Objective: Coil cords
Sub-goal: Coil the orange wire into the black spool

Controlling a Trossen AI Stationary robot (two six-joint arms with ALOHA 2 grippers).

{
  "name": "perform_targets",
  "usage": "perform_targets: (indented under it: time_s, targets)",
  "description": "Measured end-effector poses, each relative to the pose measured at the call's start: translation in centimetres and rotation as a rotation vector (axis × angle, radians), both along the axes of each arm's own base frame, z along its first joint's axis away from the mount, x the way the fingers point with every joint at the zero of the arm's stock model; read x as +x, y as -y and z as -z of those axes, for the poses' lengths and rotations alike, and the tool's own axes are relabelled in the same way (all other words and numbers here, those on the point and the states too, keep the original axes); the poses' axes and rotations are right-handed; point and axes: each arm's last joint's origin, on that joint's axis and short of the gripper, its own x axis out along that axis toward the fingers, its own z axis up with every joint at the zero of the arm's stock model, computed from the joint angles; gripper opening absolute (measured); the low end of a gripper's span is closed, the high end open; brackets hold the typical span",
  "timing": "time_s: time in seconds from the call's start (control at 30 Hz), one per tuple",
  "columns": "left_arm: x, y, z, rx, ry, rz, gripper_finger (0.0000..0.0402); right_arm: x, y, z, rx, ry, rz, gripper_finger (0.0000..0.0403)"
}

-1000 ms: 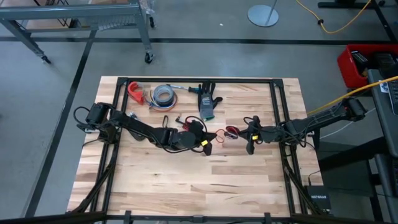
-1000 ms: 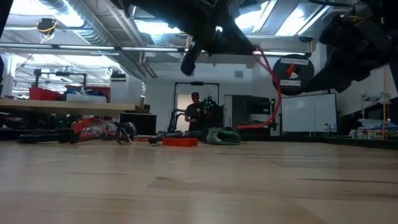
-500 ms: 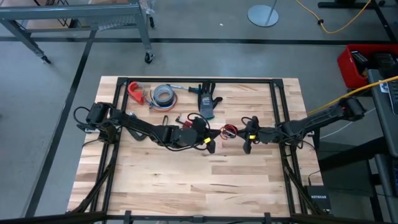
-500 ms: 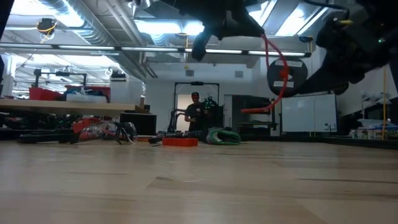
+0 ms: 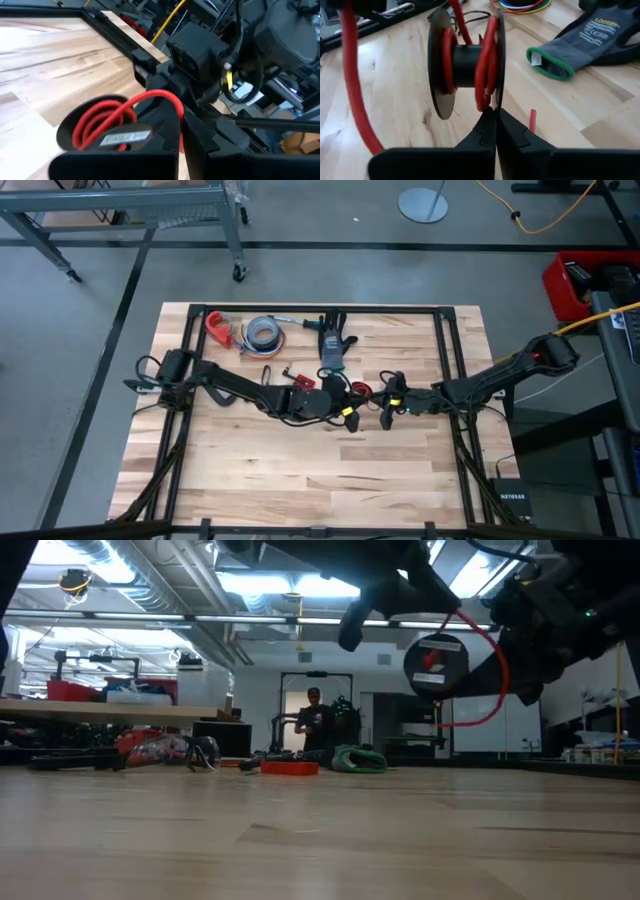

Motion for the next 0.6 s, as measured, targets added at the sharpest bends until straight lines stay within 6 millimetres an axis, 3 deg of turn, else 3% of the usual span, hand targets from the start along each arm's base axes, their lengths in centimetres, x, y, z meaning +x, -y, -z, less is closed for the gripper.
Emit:
perform_targets:
  time_s: [0.2,0.6]
  targets:
    - [1.1,0.0,-0.1,-0.007,0.010,0.027,0.0000,1.0,-0.3,-0.3,0.006,0.021,0.009,0.0001]
    - [0.5,2.0,0.6,-0.006,-0.061,0.062,0.0000,2.1,0.6,-2.6,-0.052,0.102,0.137,0.0001]
